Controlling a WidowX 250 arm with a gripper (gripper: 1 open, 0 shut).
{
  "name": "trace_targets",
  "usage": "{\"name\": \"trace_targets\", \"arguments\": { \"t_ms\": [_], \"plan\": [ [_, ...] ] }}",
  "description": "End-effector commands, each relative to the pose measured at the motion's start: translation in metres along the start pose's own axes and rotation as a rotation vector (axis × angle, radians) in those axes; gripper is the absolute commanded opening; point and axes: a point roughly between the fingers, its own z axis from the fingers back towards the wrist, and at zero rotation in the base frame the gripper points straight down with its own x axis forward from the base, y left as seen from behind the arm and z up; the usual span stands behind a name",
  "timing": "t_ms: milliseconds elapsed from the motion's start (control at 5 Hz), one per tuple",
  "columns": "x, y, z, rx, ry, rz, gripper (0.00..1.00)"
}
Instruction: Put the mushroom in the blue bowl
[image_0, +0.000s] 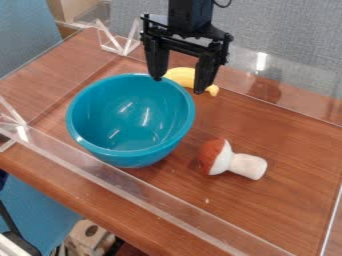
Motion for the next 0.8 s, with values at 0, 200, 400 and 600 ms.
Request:
{"name": "trace_targets", "arguments": {
  "t_ms": [0,200,400,600],
  "plan": [
    [-0.002,0.000,0.007,-0.002,0.007,-0.004,1.00],
    [-0.004,-0.004,0.001,-0.001,0.013,-0.057,1.00],
    [-0.009,-0.010,-0.003,-0.001,0.008,-0.115,1.00],
    [-0.023,-0.023,0.001,0.000,-0.002,-0.174,1.00]
  ]
}}
